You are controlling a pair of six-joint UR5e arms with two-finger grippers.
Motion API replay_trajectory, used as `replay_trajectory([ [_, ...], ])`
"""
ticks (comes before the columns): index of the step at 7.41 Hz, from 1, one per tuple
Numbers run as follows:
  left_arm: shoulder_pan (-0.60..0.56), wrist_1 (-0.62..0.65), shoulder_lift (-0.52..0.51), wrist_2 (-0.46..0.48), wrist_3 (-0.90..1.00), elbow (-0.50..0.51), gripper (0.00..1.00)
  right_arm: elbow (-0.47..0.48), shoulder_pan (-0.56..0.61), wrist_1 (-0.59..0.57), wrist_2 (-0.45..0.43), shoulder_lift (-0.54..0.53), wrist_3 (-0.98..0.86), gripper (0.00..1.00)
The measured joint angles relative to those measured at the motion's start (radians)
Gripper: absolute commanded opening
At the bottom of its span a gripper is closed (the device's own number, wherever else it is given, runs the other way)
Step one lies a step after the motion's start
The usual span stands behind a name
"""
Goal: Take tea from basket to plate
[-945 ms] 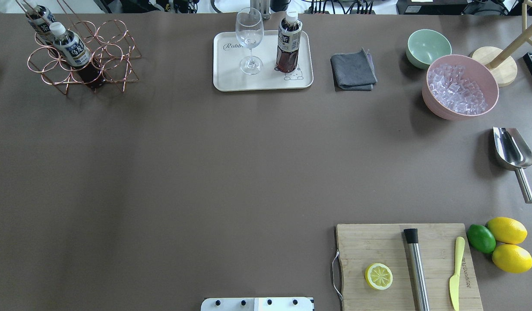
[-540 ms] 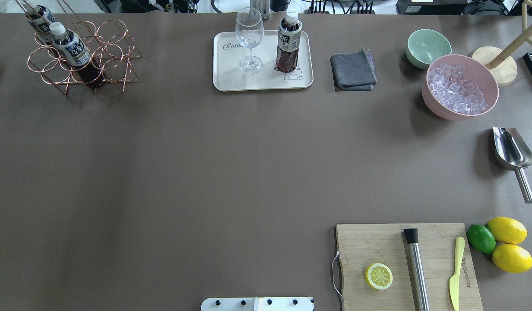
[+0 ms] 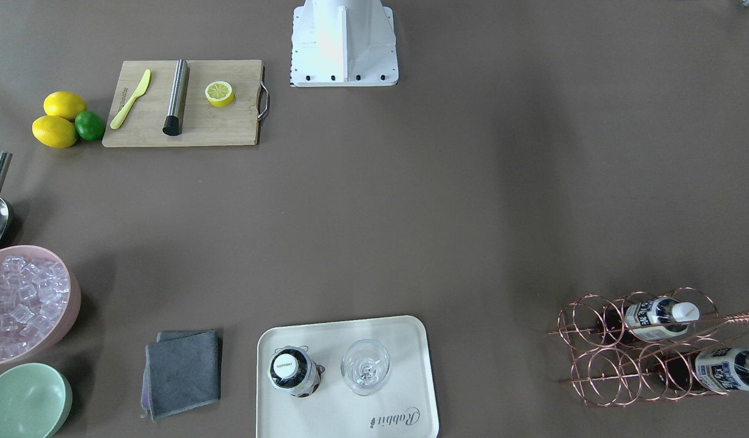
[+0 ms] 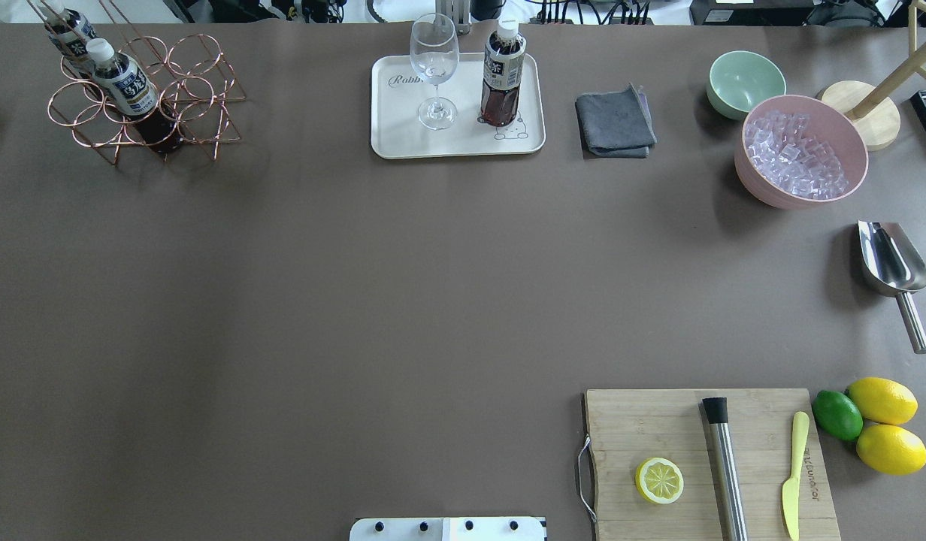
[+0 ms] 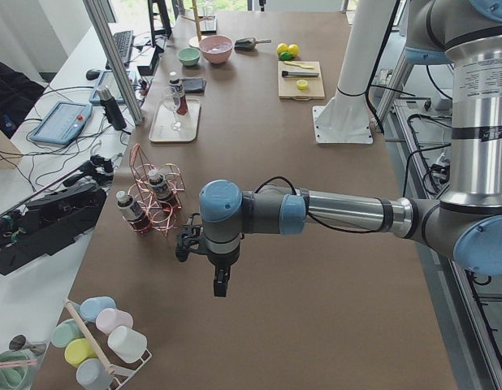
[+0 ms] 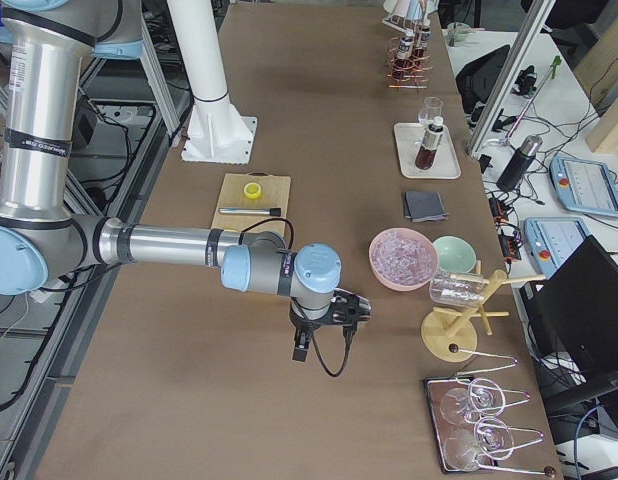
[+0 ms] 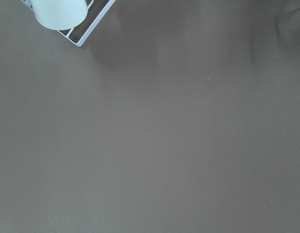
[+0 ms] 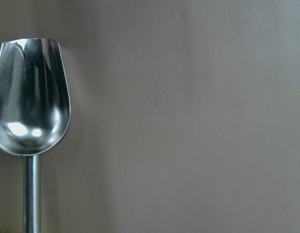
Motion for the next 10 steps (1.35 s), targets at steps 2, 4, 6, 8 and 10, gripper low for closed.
replay_trajectory([
  [2,0.001,0.0,-0.001,0.004,0.0,0.0,0.98,0.0,0.0,0.0,0.0,0.0,0.0,1.0],
  [4,0.007,0.0,-0.001,0.005,-0.001,-0.001,0.98,0.0,0.0,0.0,-0.001,0.0,-0.001,1.0],
  [6,0.01,0.0,-0.001,0.006,-0.001,0.003,0.98,0.0,-0.001,0.0,-0.001,0.0,-0.001,1.0],
  [8,0.013,0.0,-0.002,0.006,-0.001,0.005,0.98,0.0,-0.001,0.0,-0.001,0.0,-0.001,1.0],
  [10,0.014,0.0,-0.01,0.006,-0.001,0.009,0.98,-0.001,-0.001,0.0,-0.001,-0.001,-0.002,1.0],
])
